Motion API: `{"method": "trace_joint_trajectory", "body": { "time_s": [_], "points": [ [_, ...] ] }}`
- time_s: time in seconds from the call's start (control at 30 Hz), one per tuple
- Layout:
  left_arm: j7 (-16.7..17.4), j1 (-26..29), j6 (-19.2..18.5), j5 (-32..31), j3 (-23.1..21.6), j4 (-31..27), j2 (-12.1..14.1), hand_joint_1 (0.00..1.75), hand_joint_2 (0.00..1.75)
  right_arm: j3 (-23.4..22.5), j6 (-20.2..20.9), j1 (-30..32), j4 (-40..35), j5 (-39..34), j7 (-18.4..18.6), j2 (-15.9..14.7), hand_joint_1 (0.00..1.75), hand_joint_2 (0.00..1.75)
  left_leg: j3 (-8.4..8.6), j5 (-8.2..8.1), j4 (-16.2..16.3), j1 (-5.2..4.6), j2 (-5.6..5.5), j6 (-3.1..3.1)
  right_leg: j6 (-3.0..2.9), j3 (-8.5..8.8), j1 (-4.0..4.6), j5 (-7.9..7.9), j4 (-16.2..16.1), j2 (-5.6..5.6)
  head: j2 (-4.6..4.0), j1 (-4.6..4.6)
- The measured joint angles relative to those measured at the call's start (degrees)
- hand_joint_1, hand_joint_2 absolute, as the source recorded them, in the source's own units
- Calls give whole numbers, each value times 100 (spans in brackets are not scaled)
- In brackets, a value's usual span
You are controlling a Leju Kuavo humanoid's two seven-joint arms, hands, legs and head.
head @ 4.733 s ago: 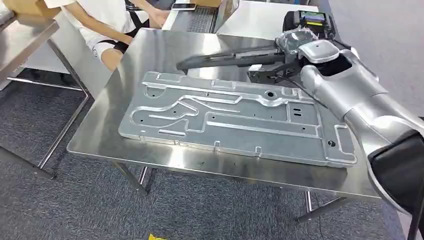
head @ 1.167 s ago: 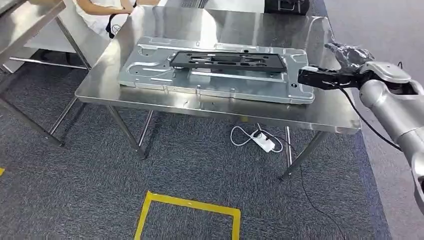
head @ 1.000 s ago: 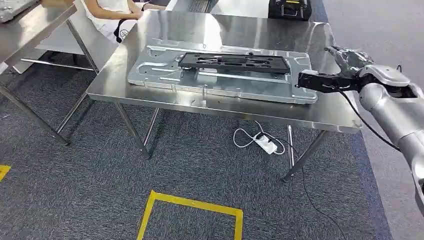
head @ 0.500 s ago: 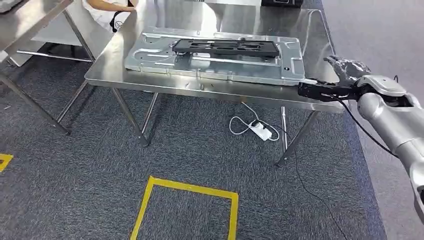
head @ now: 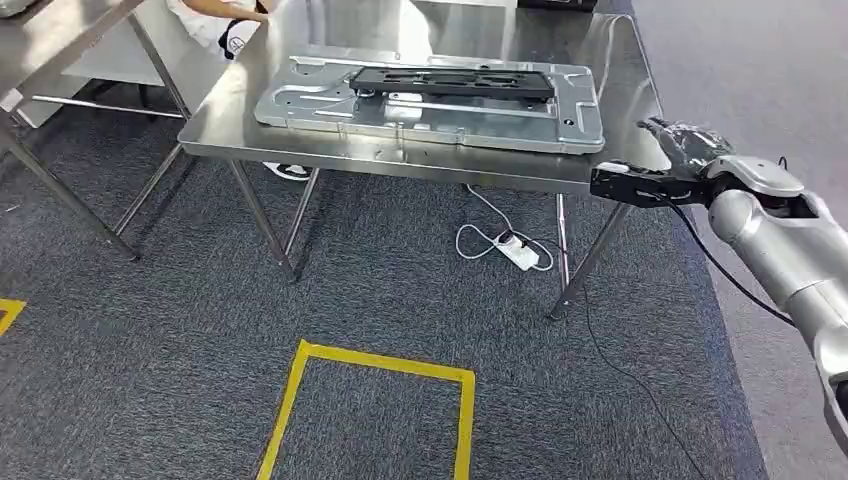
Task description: Take the parts from the cabinet and place them on the table.
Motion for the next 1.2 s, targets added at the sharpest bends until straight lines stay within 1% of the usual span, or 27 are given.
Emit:
{"method": "trace_joint_trajectory", "body": {
  "time_s": [0.03,0.1,0.13,0.17,0.2,0.23,0.27,0.3,0.33,0.47,0.5,0.53,0.57,0.63,0.67,0.7,0.77,0.8,0.83,0.9,0.97,1.0,1.03,1.07,1.13,1.17,1.2],
  "points": [
    [4,-5,0,0,0,0,0,0,0,0,2,-3,2,-2,0,-18,0,0,-39,41,-26,-3,25,52,6,-92,12,-224,196,-30,0,4],
    [4,-6,0,0,2,0,4,0,0,-2,6,3,2,-4,0,-26,0,0,-138,111,-19,-15,114,93,41,-423,12,-763,1078,-33,2,2],
    [4,-7,2,0,2,0,7,0,0,-2,9,18,2,-4,0,-31,0,0,-188,141,-14,-23,159,102,57,-541,7,-914,1435,-36,0,2],
    [4,-4,0,0,2,0,9,0,0,-2,9,36,2,-4,0,-33,0,0,-239,170,2,-28,207,95,72,-559,6,-943,1595,-41,2,2],
    [4,-4,0,0,4,0,13,0,0,-2,11,48,2,-4,0,-35,0,0,-285,188,25,-28,257,93,77,-441,5,-855,1478,-49,2,2],
    [4,-5,0,0,4,0,11,0,0,-2,9,48,2,-4,0,-37,0,0,-327,198,55,-28,309,86,78,-203,4,-692,1143,-82,2,4],
    [4,-7,0,0,4,0,11,0,0,-4,9,40,0,-4,0,-37,0,0,-362,203,89,-27,362,77,72,147,6,-489,608,-165,2,2],
    [4,-9,0,0,4,0,9,0,0,-9,9,27,-4,-4,0,-37,0,0,-383,208,130,-31,419,62,56,513,13,-362,50,-387,2,2],
    [4,-8,0,0,7,0,9,0,0,-15,7,25,-7,-4,0,-35,0,0,-395,212,149,-73,455,30,10,537,87,-435,-54,-528,2,2],
    [7,-19,-2,0,7,0,9,0,0,-24,4,26,-22,-4,0,-61,0,0,-365,275,112,-74,663,-104,-145,444,89,-288,-91,-248,0,2],
    [7,-21,-2,0,7,0,11,0,0,-31,4,27,-22,-4,0,-61,0,0,-418,211,172,-45,493,-163,-191,443,31,-226,-129,-203,2,-7],
    [7,-19,0,0,7,0,17,0,0,-33,4,16,-22,-4,0,-59,0,0,-476,13,342,-30,210,-189,-227,407,25,-189,-137,-151,2,-2],
    [7,-11,-2,0,7,0,15,0,0,-31,7,11,-24,-4,0,-46,0,0,-628,-294,748,-27,49,-194,-270,359,30,-151,-134,-97,2,-9],
    [13,14,-2,0,7,0,18,0,0,-31,13,14,-22,-4,0,-24,0,0,-960,-743,1653,-29,-32,-203,-292,261,52,-90,-115,57,2,-7],
    [18,15,-2,0,9,0,20,0,0,-31,31,15,-22,-2,0,-20,0,0,-1018,-802,1876,-30,-33,-194,-286,214,64,-65,-104,145,2,-7],
    [28,12,-2,0,9,0,20,0,0,-26,44,19,-22,2,-7,-11,0,0,-958,-737,1831,-30,-41,-175,-279,182,70,-48,-91,227,2,-7],
    [48,10,0,-2,11,0,20,0,0,-26,48,17,-22,4,-11,-11,0,0,-474,-347,1050,-33,-105,-101,-258,142,82,-19,-68,389,2,-7],
    [63,10,0,-2,13,0,22,0,0,-28,50,13,-24,4,-11,-11,0,0,-161,-141,513,-41,-275,-45,-243,135,88,-9,-62,460,0,-7],
    [77,11,0,-2,15,-2,44,0,0,-26,57,8,-24,4,-13,0,0,0,-10,-177,201,-19,-609,23,-219,111,88,10,-55,505,2,-2],
    [83,12,0,-2,17,0,35,0,0,-24,70,0,-22,13,-15,0,0,0,33,-145,134,-43,-510,-11,-145,59,53,54,-49,638,2,-4],
    [83,-18,0,-6,28,0,37,0,0,-11,101,7,-22,18,-24,-11,0,0,51,-109,109,-71,-367,30,-45,39,16,122,-105,804,0,-7],
    [83,-22,0,-13,31,2,9,0,0,-11,107,3,-22,22,-24,-44,0,0,76,-21,-30,10,-268,55,-39,25,36,108,-75,752,0,-4],
    [83,-26,-2,-18,31,0,20,0,0,-11,129,-33,-18,26,-31,-72,0,0,87,15,-81,-3,-183,78,-28,-42,81,-2,33,337,0,15],
    [83,-17,-2,-20,31,0,20,0,0,-2,133,-79,-15,37,-28,-57,0,0,76,34,-88,-8,-120,105,-25,-193,82,-233,324,119,2,26],
    [83,5,4,-20,37,0,20,0,0,22,151,-106,-11,39,-28,-24,0,0,34,37,-76,-12,54,102,25,-563,53,-655,1199,-17,2,37],
    [83,6,2,-20,37,0,22,0,0,39,155,-102,-9,39,-31,-11,0,0,21,37,-69,-12,144,102,49,-671,30,-726,1477,-31,2,35],
    [83,-2,2,-22,37,0,22,0,0,55,160,-104,-4,39,-28,-7,0,0,8,38,-59,-11,223,101,69,-668,6,-683,1523,-49,2,37]
  ]
}}
